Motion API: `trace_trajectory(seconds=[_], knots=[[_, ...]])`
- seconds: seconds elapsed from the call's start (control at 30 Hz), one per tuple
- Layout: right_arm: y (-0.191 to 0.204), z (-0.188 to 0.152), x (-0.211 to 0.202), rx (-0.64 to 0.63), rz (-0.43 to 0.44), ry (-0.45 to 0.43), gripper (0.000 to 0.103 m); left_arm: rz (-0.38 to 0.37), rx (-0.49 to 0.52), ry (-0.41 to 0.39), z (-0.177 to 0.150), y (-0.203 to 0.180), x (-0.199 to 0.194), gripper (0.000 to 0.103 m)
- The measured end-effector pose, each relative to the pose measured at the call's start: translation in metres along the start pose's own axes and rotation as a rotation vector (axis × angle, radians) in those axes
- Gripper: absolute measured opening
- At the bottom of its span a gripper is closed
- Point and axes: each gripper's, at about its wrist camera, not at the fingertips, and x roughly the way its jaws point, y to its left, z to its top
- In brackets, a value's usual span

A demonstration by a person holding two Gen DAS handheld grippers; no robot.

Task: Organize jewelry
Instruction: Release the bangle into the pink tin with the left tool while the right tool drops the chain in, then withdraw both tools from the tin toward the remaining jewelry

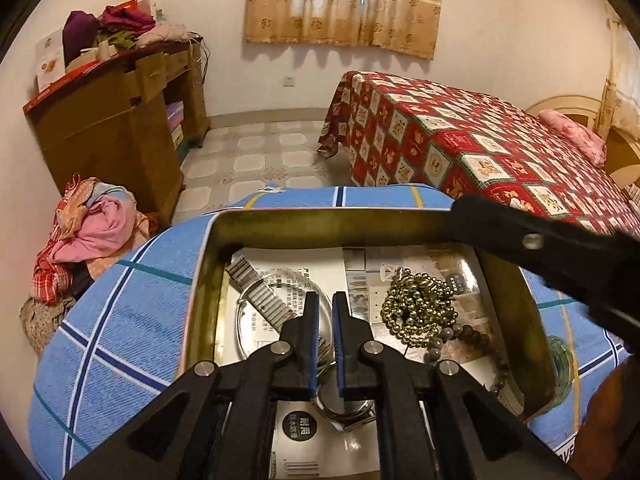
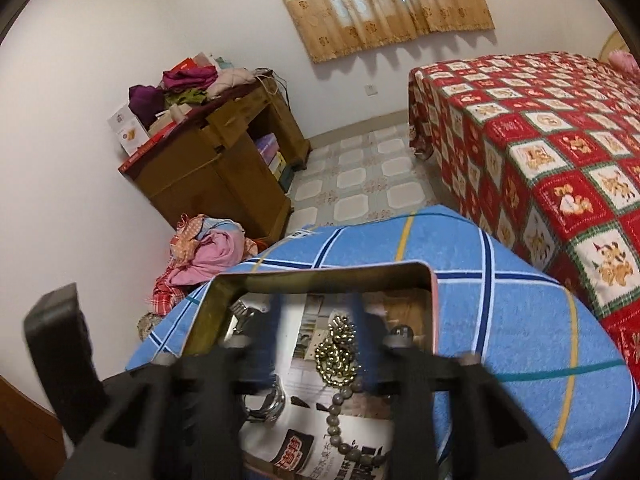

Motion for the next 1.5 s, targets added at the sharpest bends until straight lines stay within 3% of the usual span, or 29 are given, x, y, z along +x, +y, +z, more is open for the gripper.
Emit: trace_trajectory(seconds=[0.07,0.1,0.13,0.2,0.3,0.43,0.63,0.77,1.5], knots=[[0.004,-0.001,-0.016,-0.002,-0.008,-0.038,0.07,0.014,-0.003,-0.004,0.001,0.0,-0.011,0.038],[0.004,0.0,-0.022,0.002,-0.009,-0.045,0.07,0.022,-0.01,-0.02,0.002,-0.001,-0.016,0.063],[0.005,-0.002,-0.031,0.011,-0.013,-0.055,0.07,0.032,-0.017,-0.045,0.001,-0.001,-0.025,0.076],[0.008,-0.006,-0.049,0.023,-0.016,-0.076,0.07,0.06,-0.017,-0.106,-0.002,-0.002,-0.048,0.077],[0.016,-0.018,-0.077,0.018,-0.035,-0.108,0.07,0.113,-0.018,-0.132,-0.013,-0.003,-0.078,0.078],[0.029,-0.043,-0.112,-0.009,-0.076,-0.15,0.076,0.165,-0.045,-0.138,-0.033,-0.001,-0.107,0.078],[0.039,-0.078,-0.14,-0.047,-0.109,-0.154,0.076,0.26,-0.068,-0.143,-0.068,-0.003,-0.147,0.078],[0.041,-0.094,-0.155,-0.06,-0.131,-0.162,0.076,0.273,-0.095,-0.151,-0.086,-0.003,-0.166,0.078],[0.042,-0.142,-0.204,-0.113,-0.208,-0.205,0.077,0.383,-0.102,-0.185,-0.132,-0.023,-0.208,0.078]])
